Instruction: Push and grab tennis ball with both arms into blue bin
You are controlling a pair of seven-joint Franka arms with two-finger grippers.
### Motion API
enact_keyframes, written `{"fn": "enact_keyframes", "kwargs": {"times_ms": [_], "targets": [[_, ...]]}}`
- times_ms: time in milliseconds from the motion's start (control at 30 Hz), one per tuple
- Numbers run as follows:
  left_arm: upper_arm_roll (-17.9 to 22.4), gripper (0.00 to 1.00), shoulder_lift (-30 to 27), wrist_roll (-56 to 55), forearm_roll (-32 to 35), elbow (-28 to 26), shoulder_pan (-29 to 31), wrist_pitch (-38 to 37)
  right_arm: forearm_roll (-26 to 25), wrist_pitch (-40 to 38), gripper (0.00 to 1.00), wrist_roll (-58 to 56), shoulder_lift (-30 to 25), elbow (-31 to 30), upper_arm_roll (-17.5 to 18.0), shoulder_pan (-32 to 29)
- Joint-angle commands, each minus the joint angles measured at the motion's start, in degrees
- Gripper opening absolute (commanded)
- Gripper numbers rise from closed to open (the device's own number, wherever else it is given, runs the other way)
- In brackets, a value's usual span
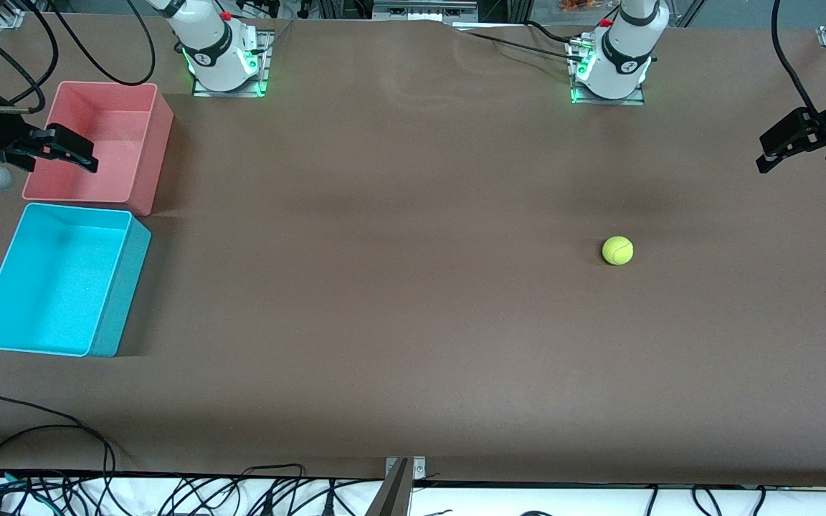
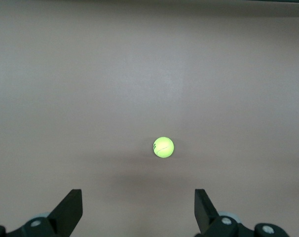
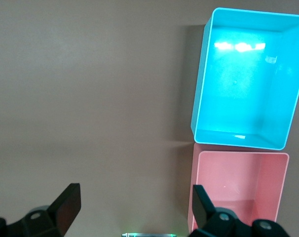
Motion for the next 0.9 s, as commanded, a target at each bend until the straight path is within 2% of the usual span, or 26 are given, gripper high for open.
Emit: {"fn": "enact_keyframes", "kwargs": {"times_ms": [0,700,867], "targets": [[0.1,1.00,0.7,1.2,-1.0,1.8,0.1,-1.1,-0.7,-1.8,1.00,0.2,-0.5,1.3,0.1,0.6],[0.1,1.00,0.7,1.2,-1.0,1.8,0.0,-1.1,-1.1,-1.6,1.00,0.5,-0.3,1.4,0.0,1.0],[-0.1,1.00,1.2,2.0,-1.3,1.7,0.0,-1.1,-1.0,-1.7,1.00,-0.5,-0.2,3.0,-0.4,0.8]]}}
